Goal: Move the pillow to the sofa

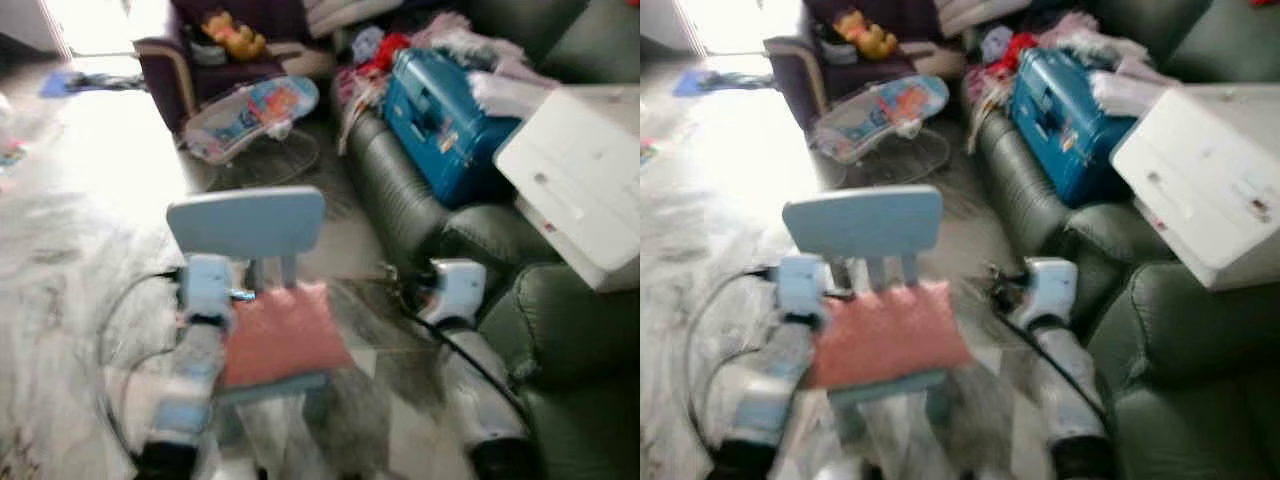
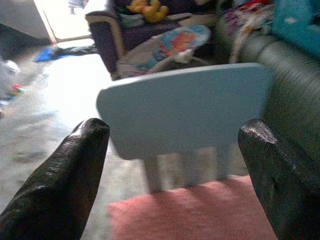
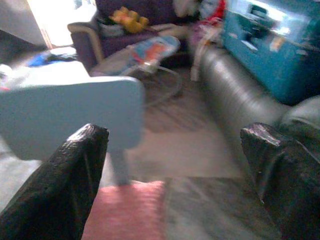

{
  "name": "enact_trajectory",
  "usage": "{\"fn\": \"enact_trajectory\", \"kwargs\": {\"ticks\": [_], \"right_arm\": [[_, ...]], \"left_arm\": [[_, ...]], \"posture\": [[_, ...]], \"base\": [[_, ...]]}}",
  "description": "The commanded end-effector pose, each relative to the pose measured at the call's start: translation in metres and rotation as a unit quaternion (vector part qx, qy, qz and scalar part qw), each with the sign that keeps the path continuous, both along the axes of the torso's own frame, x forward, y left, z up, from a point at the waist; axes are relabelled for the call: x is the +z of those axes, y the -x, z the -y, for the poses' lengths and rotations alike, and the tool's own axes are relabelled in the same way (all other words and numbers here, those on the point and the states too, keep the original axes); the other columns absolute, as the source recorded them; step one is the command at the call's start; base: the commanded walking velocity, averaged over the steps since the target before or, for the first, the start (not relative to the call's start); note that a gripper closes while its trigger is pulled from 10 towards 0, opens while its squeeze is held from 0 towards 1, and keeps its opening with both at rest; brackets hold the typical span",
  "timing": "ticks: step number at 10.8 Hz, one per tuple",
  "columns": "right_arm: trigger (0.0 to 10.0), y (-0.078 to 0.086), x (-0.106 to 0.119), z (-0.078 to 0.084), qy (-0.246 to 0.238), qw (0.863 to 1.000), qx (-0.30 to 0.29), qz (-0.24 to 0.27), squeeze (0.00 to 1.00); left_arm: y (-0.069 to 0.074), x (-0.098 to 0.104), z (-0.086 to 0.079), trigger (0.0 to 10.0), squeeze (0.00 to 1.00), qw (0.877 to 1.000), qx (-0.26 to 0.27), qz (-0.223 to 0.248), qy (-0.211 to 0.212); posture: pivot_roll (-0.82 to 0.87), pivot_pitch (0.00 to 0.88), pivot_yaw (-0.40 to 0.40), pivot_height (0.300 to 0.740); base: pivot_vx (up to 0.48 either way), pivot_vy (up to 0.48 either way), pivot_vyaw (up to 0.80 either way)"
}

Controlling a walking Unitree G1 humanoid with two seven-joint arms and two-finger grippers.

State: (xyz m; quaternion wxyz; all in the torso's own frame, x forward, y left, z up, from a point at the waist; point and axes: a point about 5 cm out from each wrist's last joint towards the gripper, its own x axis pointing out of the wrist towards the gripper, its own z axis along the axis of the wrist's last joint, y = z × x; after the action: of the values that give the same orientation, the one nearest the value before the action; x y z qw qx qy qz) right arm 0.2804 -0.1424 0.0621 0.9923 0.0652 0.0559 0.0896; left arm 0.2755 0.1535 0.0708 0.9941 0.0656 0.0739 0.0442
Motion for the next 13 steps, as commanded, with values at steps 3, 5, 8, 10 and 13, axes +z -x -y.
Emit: {"fn": "enact_trajectory", "kwargs": {"ticks": [3, 5, 8, 10, 13], "right_arm": [[10.0, 0.0021, 0.0026, 0.0047, 0.014, 1.000, 0.009, 0.009, 0.00], [10.0, 0.0022, 0.0019, 0.0043, 0.008, 1.000, 0.006, 0.009, 0.00], [10.0, 0.0003, 0.0029, 0.0066, 0.009, 1.000, 0.002, 0.011, 0.00], [10.0, -0.0012, 0.0037, 0.0072, 0.006, 1.000, -0.003, 0.013, 0.00], [10.0, -0.0010, 0.0036, 0.0084, 0.002, 1.000, -0.007, 0.012, 0.00]], "left_arm": [[0.0002, 0.0014, 0.0069, 10.0, 0.00, 1.000, 0.001, 0.004, -0.004], [0.0007, 0.0008, 0.0059, 10.0, 0.00, 1.000, 0.008, 0.004, -0.014], [-0.0020, 0.0010, 0.0064, 10.0, 0.00, 1.000, 0.013, 0.004, -0.015], [-0.0033, 0.0016, 0.0061, 10.0, 0.00, 1.000, 0.016, 0.004, -0.014], [-0.0027, 0.0012, 0.0044, 10.0, 0.00, 0.999, 0.026, 0.003, -0.021]], "posture": [[-0.02, 0.000, -0.030, 0.740], [-0.02, 0.000, -0.031, 0.740], [-0.02, 0.000, -0.028, 0.740], [-0.02, 0.000, -0.024, 0.740], [-0.02, 0.000, -0.027, 0.740]], "base": [[0.000, 0.000, 0.26], [0.000, 0.000, 0.79], [0.000, 0.000, 0.52], [0.000, 0.000, 0.00], [0.000, 0.000, 0.00]]}}
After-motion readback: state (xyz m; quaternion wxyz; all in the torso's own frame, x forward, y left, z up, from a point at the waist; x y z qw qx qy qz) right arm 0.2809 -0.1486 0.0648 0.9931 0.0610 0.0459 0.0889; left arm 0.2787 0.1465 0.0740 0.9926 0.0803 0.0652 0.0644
